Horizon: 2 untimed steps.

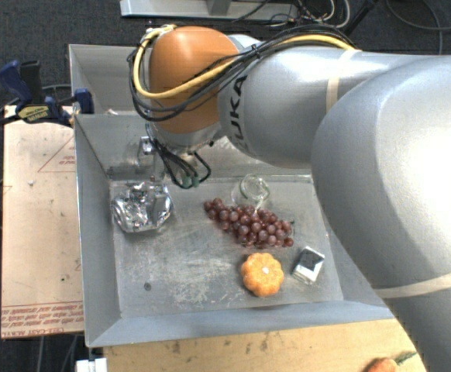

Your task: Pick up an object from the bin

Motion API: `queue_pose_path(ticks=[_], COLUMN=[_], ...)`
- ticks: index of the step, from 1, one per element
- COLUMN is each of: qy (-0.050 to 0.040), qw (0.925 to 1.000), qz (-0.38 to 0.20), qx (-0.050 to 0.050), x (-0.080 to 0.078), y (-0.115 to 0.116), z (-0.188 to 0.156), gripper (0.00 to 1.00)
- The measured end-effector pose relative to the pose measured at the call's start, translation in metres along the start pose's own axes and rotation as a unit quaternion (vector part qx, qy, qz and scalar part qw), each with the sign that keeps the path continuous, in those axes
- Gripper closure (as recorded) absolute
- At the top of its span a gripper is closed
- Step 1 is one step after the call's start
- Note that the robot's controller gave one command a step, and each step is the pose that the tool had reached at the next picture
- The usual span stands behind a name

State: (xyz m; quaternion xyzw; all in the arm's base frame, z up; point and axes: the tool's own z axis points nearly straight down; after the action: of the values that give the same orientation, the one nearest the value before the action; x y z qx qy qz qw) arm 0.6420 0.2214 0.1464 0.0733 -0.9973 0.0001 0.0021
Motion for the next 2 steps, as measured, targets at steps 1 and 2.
queue_pose_path(ticks=[1, 2], qy=[-0.0059, -0.0059], qw=[1.0000, 0.9951], qz=[-0.008, -0.099], qx=[-0.001, -0.001], x=[0.003, 0.010], y=[0.005, 0.001], z=[-0.003, 0.053], gripper=[0.00, 0.00])
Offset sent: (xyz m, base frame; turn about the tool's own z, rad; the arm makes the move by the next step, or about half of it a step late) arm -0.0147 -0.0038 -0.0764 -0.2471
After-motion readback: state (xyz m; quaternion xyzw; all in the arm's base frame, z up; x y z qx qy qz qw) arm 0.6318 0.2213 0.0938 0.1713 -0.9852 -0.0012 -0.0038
